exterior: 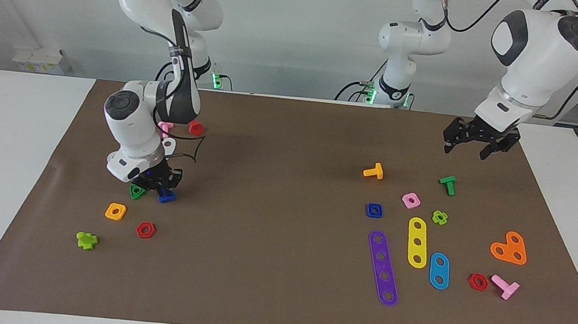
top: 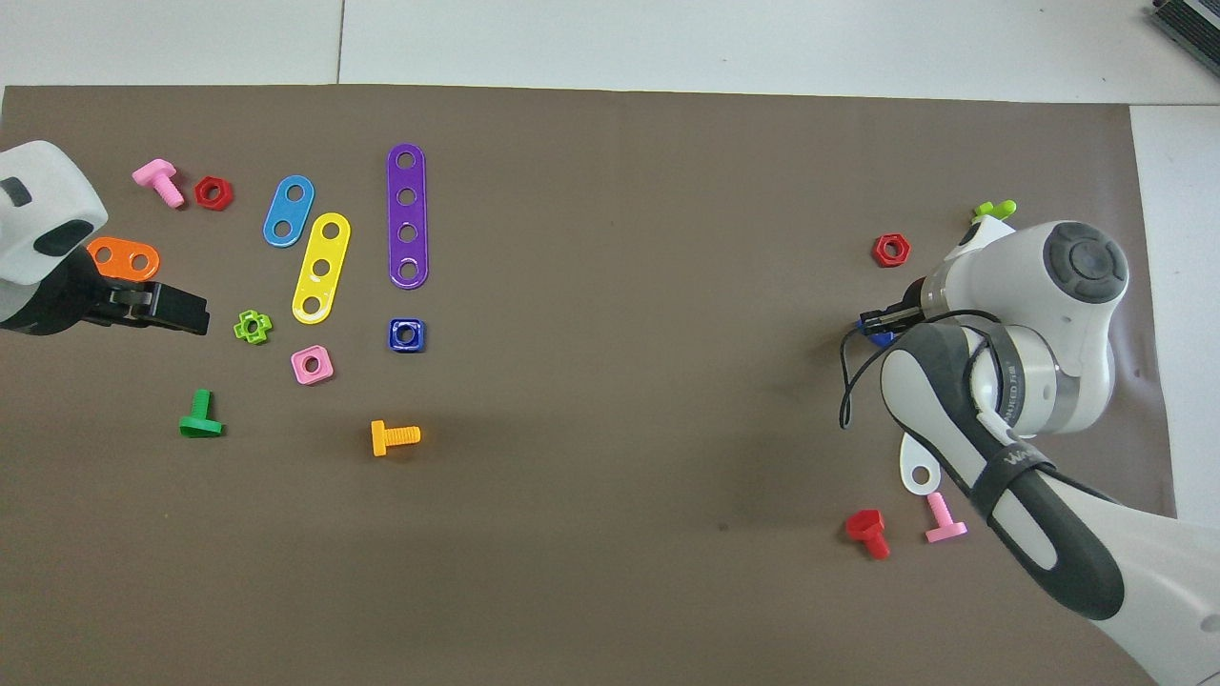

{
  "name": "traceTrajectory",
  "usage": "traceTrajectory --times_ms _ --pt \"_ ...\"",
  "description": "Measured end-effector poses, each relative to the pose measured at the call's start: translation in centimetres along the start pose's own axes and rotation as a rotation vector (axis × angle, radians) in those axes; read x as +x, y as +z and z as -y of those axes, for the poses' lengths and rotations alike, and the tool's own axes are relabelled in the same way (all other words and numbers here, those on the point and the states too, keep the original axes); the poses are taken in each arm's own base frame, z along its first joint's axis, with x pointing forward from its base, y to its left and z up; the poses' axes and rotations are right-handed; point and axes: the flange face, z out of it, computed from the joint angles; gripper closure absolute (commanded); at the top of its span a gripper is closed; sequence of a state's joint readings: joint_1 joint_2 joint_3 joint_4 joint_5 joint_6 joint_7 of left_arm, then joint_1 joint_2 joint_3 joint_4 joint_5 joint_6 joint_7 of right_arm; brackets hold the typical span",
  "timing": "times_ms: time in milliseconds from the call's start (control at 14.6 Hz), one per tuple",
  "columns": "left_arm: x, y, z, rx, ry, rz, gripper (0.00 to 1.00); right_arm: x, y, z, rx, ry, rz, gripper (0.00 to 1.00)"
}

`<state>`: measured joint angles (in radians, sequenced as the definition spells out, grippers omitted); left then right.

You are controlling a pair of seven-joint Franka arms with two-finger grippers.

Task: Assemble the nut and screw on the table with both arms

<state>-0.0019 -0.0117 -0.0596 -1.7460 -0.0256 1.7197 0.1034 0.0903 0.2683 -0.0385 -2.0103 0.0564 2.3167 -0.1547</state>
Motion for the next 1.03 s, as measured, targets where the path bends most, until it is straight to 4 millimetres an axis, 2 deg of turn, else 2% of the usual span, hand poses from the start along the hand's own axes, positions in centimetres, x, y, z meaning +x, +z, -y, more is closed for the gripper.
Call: traceTrajectory --times_ms 137,205,342,479,616,753,890,1027 --pt "-0.1 0.6 -0.1 0.001 0.002 -0.005 0.05 1.3 -4.0 0.8 0.004 0.047 -0.013 1.0" --pt "0.0 0.8 -0.3 0.001 0.005 -0.007 0.05 1.9 -6.3 2.1 0.007 0.067 -0.023 1.0" --pt "0.1 1.2 -0.7 0.002 0.009 -0.01 0.05 2.8 -10.4 6.3 0.006 0.097 -0.042 1.0" --pt "0.4 1.7 -2.1 0.002 0.014 -0.02 0.05 3.3 -12.8 12.2 -0.024 0.117 -0.075 1.0" --pt "1.1 2.9 -4.5 0.001 0.01 -0.029 0.05 3.1 -13.6 18.1 -0.023 0.158 -0.102 1.0" --pt "1.9 4.6 -6.6 -0.001 0.014 -0.028 0.05 2.6 -13.6 23.3 -0.001 0.209 -0.121 1.0" --pt "2.7 7.0 -8.0 -0.003 0.03 -0.044 0.05 2.3 -12.5 28.1 0.02 0.269 -0.131 1.0" --pt "2.9 9.6 -9.0 -0.004 0.044 -0.068 0.05 2.0 -10.6 32.1 0.034 0.294 -0.132 1.0"
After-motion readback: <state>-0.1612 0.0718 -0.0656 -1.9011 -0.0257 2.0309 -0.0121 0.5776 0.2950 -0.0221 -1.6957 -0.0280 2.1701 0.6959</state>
